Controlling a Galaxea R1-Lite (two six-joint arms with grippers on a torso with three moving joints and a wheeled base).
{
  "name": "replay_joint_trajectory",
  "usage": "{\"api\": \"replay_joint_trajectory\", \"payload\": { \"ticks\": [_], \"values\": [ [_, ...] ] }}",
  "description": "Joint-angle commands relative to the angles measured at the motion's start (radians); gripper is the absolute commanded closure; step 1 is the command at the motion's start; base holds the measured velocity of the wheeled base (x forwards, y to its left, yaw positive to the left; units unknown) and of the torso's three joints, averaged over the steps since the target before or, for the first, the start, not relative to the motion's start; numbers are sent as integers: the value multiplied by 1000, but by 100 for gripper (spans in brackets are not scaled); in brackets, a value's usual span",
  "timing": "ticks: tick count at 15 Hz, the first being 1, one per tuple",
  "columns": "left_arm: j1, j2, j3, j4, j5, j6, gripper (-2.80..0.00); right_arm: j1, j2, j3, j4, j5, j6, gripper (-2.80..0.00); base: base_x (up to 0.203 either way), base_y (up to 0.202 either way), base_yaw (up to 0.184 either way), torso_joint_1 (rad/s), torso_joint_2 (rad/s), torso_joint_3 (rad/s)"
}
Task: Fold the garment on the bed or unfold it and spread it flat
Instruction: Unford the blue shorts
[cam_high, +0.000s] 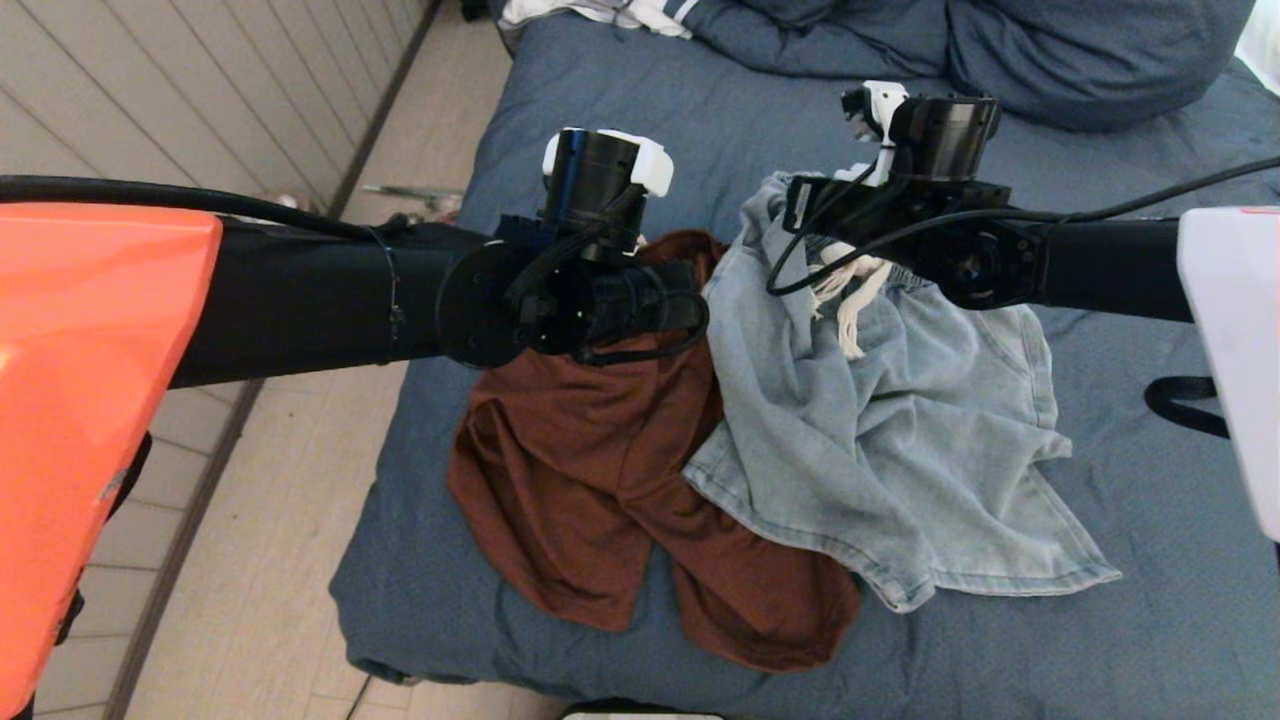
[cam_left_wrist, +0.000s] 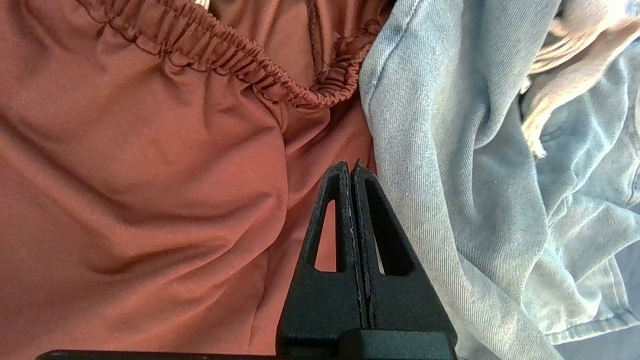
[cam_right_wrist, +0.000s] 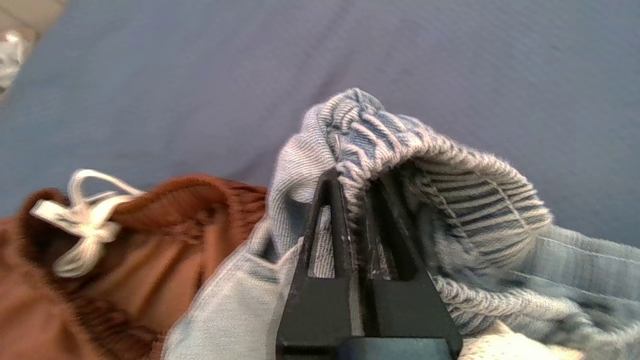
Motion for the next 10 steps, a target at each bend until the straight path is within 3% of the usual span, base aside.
{"api": "replay_joint_trajectory", "payload": {
  "ticks": [1,10],
  "values": [
    [0,1,1,0,2,-2,0,-8,1,0,8,-26,-10,-280,0,0,0,0,0,0],
    [0,-36,5,2,4,-5,0,-41,-105,2,52,-22,-17,-280,0,0,0,0,0,0]
  ]
}}
